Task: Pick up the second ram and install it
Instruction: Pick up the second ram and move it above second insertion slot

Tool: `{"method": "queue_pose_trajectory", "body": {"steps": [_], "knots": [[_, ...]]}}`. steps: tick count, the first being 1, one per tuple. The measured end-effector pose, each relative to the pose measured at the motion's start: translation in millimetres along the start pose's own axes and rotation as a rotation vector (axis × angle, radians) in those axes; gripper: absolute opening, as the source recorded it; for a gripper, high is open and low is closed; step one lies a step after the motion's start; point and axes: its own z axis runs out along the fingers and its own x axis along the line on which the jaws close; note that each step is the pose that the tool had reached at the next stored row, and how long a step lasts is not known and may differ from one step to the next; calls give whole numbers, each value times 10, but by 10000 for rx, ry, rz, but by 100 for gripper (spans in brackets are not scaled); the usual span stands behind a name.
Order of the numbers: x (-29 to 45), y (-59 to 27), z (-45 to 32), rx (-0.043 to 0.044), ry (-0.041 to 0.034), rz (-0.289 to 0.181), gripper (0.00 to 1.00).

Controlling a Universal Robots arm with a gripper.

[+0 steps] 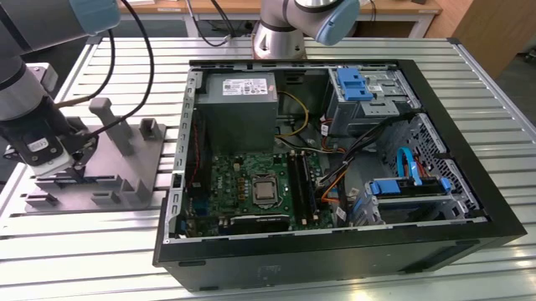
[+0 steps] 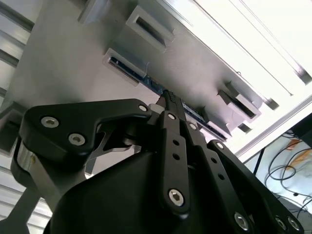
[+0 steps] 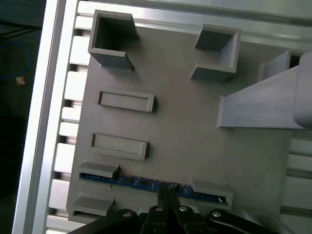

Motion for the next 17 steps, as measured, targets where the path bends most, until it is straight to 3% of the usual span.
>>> {"method": "queue_pose_trajectory", "body": {"steps": [17], "knots": [[0,0,0,89,72,-2335,10]]}}
